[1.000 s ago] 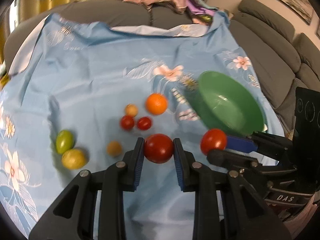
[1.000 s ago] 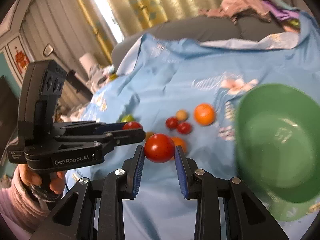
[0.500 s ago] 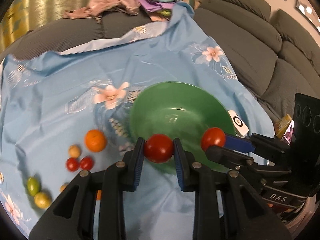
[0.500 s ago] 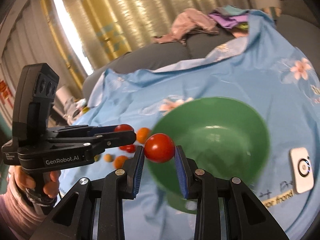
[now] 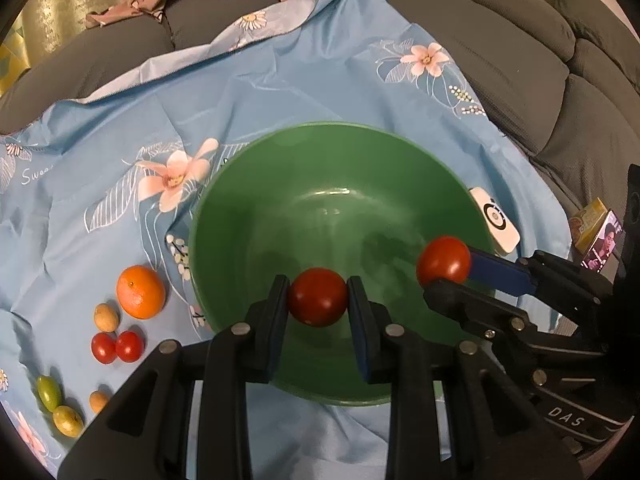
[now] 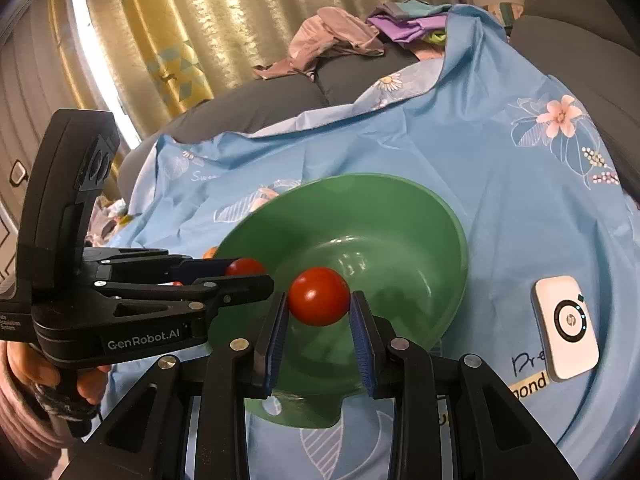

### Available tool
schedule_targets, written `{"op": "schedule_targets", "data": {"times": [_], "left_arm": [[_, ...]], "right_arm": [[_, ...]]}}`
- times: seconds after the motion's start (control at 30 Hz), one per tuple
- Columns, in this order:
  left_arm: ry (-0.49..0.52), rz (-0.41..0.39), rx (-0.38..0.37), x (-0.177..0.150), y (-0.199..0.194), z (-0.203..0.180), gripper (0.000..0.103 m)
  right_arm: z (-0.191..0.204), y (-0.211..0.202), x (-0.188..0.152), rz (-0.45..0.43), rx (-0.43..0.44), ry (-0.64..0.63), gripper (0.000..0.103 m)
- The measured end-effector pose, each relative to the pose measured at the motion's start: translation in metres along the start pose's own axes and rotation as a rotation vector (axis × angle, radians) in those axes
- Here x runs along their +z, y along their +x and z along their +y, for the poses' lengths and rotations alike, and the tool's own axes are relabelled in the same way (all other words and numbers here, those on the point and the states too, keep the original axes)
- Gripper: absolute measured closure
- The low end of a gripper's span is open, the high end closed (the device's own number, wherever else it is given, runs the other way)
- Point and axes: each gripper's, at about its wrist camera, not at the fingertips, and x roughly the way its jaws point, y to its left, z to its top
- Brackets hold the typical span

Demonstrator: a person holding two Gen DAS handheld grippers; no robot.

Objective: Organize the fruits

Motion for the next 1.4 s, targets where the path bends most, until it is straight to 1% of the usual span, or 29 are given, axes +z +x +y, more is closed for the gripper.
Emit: {"op": "schedule_targets", "data": {"times": [0.03, 0.1, 0.23, 0.3, 0.33, 0.4, 0.5, 0.6, 0.63, 0.7, 0.8, 0.9, 1.07, 1.2, 1.33, 1.4], "left_arm": [[0.001, 0.003, 0.006, 0.0, 0.002, 0.0, 0.073], [-0.003, 0.005, 0.009, 0.0, 0.003, 0.001, 0.066], [-0.009, 0.011, 0.015, 0.0, 0.004, 0.002, 0.058], [-0.014, 0.013, 0.014, 0.0, 0.004, 0.003, 0.05], [-0.015, 0.012, 0.013, 0.0, 0.003, 0.003, 0.048], [-0.017, 0.008, 0.015, -0.002, 0.0, 0.002, 0.038], [-0.024, -0.001, 0.013, -0.004, -0.007, 0.004, 0.034], [-0.037, -0.006, 0.015, -0.007, -0.014, 0.008, 0.033], [-0.045, -0.006, 0.016, -0.008, -0.017, 0.009, 0.032], [-0.069, -0.012, 0.016, -0.011, -0.023, 0.014, 0.026], [-0.129, -0.036, -0.014, -0.018, -0.038, 0.026, 0.019], [-0.223, -0.067, -0.045, -0.029, -0.053, 0.046, 0.011], [-0.368, -0.104, -0.058, -0.054, -0.078, 0.081, 0.011], [-0.447, -0.132, -0.071, -0.074, -0.097, 0.098, 0.011], [-0.494, -0.141, -0.079, -0.091, -0.112, 0.108, 0.011], [-0.511, -0.174, -0.1, -0.098, -0.122, 0.112, 0.011]], "right_arm": [[-0.001, 0.001, 0.0, 0.003, 0.0, 0.004, 0.07], [-0.003, 0.002, -0.001, 0.009, -0.005, 0.01, 0.07], [-0.005, 0.001, 0.0, 0.005, -0.011, 0.015, 0.069], [-0.005, -0.001, -0.001, 0.0, -0.016, 0.017, 0.068], [-0.005, -0.002, -0.001, -0.001, -0.019, 0.018, 0.068], [-0.005, -0.003, -0.001, -0.004, -0.021, 0.021, 0.068], [-0.003, -0.006, -0.001, -0.008, -0.018, 0.023, 0.067], [0.0, -0.008, -0.001, -0.01, -0.013, 0.022, 0.066], [0.001, -0.009, -0.001, -0.011, -0.011, 0.02, 0.066], [0.004, -0.011, -0.001, -0.013, -0.007, 0.016, 0.066], [0.011, -0.017, -0.001, -0.018, -0.001, 0.004, 0.066], [0.017, -0.021, 0.0, -0.018, 0.007, -0.006, 0.066], [0.032, -0.026, -0.003, -0.013, 0.019, -0.026, 0.066], [0.054, -0.027, -0.005, -0.001, 0.04, -0.064, 0.066], [0.075, -0.028, -0.006, 0.013, 0.059, -0.106, 0.066], [0.086, -0.029, -0.007, 0.021, 0.064, -0.127, 0.066]]}}
